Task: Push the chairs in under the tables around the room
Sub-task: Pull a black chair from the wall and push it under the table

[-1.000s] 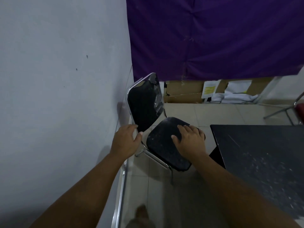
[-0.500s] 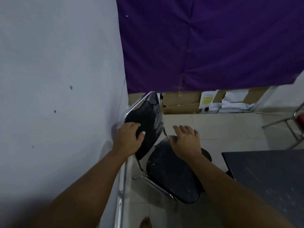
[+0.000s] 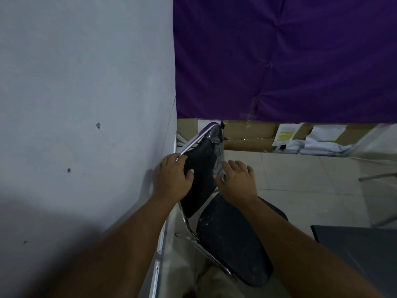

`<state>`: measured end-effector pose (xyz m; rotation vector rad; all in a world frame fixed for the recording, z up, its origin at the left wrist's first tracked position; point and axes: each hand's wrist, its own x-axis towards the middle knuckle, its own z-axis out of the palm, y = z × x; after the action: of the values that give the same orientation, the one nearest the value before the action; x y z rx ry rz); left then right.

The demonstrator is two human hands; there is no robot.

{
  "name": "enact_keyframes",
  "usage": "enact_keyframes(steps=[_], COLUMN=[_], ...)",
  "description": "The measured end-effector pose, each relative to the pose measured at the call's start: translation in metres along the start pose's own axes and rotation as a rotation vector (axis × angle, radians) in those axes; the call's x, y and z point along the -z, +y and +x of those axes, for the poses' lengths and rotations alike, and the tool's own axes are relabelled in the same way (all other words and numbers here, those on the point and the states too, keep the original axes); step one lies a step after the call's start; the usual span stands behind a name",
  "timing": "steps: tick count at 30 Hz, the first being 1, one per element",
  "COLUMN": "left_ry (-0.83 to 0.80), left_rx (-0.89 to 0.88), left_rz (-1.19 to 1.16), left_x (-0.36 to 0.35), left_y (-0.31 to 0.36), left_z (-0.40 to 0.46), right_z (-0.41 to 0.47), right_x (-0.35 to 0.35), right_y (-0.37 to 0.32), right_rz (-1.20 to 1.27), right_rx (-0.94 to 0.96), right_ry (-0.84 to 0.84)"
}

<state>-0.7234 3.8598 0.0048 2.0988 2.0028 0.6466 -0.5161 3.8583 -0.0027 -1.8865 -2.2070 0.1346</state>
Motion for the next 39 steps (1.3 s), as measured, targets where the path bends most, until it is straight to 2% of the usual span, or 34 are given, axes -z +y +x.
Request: enact_keyframes(steps=[7,10,14,21,39], left_ry=[0.026,-0.031,-0.193,-0.187,-0.179], left_rx=[-0.02,-0.011,0.112,0.068,-0.16], left_rz=[-0.06,-0.02,0.049,0.21,0.111], left_x=[-0.008,-0.008,-0.014,-0.035,-0.098], left_y=[-0.006,0.004,0.016,0.023,0.081], left_z=[0.048,0.077,0.113,0.149,0.237], right_z=[0.063,0.097,0.143,0.202,0.23], right_x=[-0.01,-0.013,-0.017,-0.029,-0.021], right_y=[0.003,0.009,0.019,0.04,0.14], right_rz=[-0.005,-0.012,-0.007,0.02,0.065], right_rx=[0.072,0.072,0.065,0.092,-0.138], right_ry=[-0.016,-0.013,-0.017,-0.016,-0.025])
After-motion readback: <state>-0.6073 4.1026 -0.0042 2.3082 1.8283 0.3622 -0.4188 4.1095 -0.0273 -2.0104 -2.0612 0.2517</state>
